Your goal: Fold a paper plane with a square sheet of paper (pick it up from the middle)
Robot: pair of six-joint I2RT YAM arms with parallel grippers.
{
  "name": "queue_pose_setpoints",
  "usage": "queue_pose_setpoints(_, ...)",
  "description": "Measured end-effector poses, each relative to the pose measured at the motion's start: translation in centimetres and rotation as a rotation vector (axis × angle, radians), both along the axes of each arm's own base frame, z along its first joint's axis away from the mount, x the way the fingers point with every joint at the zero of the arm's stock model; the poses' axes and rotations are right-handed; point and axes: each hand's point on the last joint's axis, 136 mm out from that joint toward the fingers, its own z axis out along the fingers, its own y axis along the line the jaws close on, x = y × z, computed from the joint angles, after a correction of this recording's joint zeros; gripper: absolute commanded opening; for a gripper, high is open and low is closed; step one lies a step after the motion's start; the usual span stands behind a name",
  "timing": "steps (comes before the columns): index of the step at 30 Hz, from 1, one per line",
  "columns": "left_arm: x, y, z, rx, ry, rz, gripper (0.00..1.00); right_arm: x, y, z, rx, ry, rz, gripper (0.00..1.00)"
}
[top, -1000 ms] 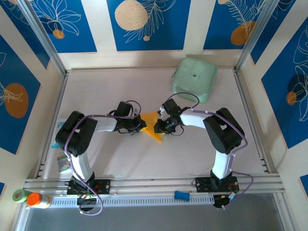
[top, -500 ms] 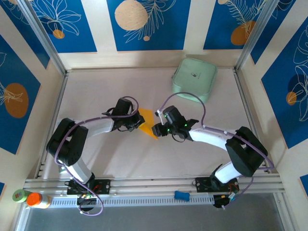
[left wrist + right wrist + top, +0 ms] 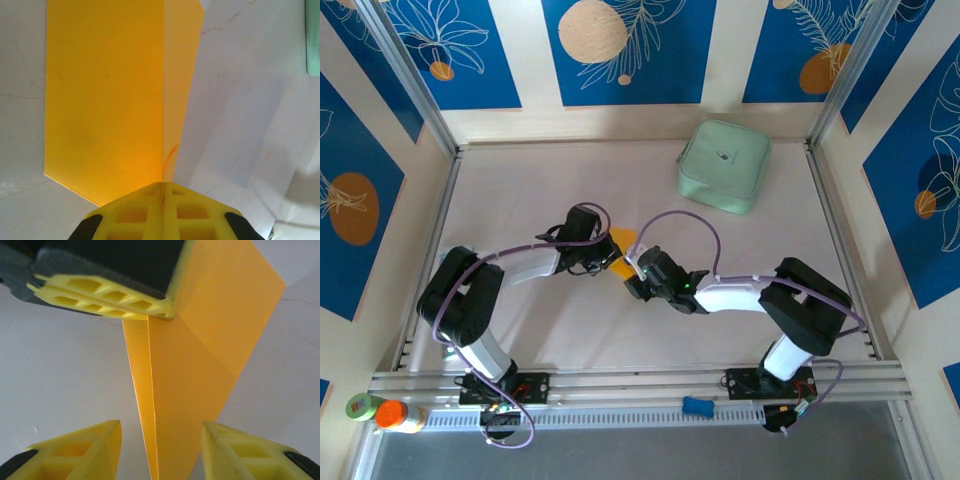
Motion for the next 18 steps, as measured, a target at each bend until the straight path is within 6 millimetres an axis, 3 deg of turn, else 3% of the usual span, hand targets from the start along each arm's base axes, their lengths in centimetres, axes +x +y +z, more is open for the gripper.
queue_pose_setpoints(5, 0.1, -0.1, 0.2, -0.002, -0.004, 0.001, 0.08, -0.1, 0.3, -1.8, -0.050, -0.001, 0.013, 0.42)
queue_pose_setpoints(9, 0.1, -0.1, 0.2, -0.001, -0.003, 0.001, 0.09, 0.1, 0.7, -2.2, -0.064, -0.007, 0.015, 0.37)
queue_pose_setpoints(13, 0.1, -0.1, 0.2, -0.001, -0.003, 0.002, 0.12, 0.4, 0.6, -2.4, -0.079, -0.021, 0.008, 0.26)
queue_pose_setpoints(18, 0.0, 0.0, 0.2, 0.001, 0.006, 0.008, 0.22, 0.6, 0.3, -2.5, -0.100, -0.036, 0.006, 0.17)
